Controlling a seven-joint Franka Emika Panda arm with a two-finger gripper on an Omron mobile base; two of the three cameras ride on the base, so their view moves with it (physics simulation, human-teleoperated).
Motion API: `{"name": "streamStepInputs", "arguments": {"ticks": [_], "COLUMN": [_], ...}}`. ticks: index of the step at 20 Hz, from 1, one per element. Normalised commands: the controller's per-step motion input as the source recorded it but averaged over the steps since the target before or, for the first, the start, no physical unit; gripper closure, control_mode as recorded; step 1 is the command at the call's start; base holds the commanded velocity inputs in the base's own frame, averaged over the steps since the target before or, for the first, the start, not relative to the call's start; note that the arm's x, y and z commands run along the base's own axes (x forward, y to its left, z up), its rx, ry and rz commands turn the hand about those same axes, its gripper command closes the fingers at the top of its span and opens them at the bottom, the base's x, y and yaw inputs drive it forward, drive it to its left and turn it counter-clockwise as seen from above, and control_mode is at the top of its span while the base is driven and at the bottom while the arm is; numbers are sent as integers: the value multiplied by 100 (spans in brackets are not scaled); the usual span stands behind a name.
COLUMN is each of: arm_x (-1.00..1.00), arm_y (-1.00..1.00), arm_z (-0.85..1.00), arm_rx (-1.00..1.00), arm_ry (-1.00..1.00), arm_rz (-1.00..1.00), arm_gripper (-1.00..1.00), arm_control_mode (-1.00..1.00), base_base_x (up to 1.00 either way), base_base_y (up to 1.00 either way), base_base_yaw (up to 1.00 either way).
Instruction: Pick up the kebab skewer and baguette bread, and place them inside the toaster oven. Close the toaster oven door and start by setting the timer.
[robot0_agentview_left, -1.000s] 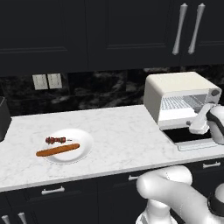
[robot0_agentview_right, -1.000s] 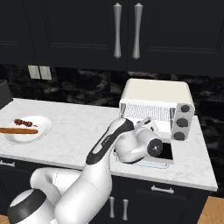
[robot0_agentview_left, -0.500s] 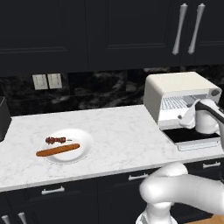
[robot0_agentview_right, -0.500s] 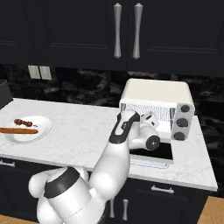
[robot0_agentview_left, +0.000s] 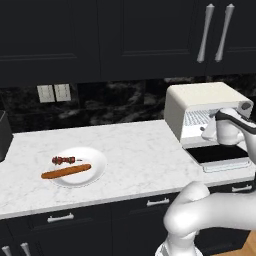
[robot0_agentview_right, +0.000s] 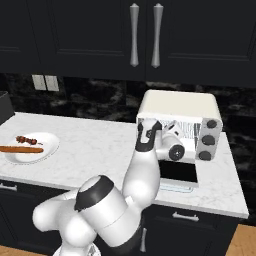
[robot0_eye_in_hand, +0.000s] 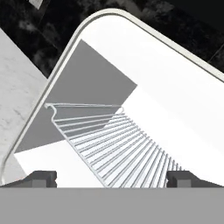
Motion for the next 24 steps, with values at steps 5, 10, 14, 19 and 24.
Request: {"name": "streamStepInputs", "arguments": {"ticks": [5, 10, 14, 19, 24], "arm_x": [16, 17, 42, 38, 37], "arm_y": [-12, -12, -4, -4, -12], "arm_z": [-19, -22, -4, -24, -5], "arm_rx": [-9, -3, 0, 0, 0], "arm_ry": [0, 4, 0, 2, 0], "arm_rz": [0, -1, 0, 0, 0], "arm_gripper": [-100, -100, -100, -100, -100], "arm_control_mode": [-100, -100, -100, -100, -100], "base_base_x": [0, 0, 0, 0, 0], "base_base_y": [0, 0, 0, 0, 0], "base_base_yaw": [0, 0, 0, 0, 0]}}
